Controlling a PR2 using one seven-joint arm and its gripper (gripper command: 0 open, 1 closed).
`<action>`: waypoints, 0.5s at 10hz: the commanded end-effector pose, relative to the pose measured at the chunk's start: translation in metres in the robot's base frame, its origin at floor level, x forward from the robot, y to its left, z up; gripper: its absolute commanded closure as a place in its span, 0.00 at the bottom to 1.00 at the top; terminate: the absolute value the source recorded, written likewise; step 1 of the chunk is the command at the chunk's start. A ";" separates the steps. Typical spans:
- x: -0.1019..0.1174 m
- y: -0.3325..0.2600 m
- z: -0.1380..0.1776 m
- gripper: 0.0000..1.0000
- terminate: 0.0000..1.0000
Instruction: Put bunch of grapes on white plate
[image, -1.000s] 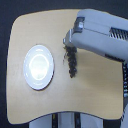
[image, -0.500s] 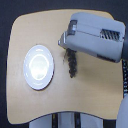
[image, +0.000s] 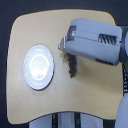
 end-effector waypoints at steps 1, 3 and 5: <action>-0.001 -0.002 -0.027 0.00 0.00; 0.004 -0.005 -0.032 0.00 0.00; 0.009 -0.014 -0.030 0.00 0.00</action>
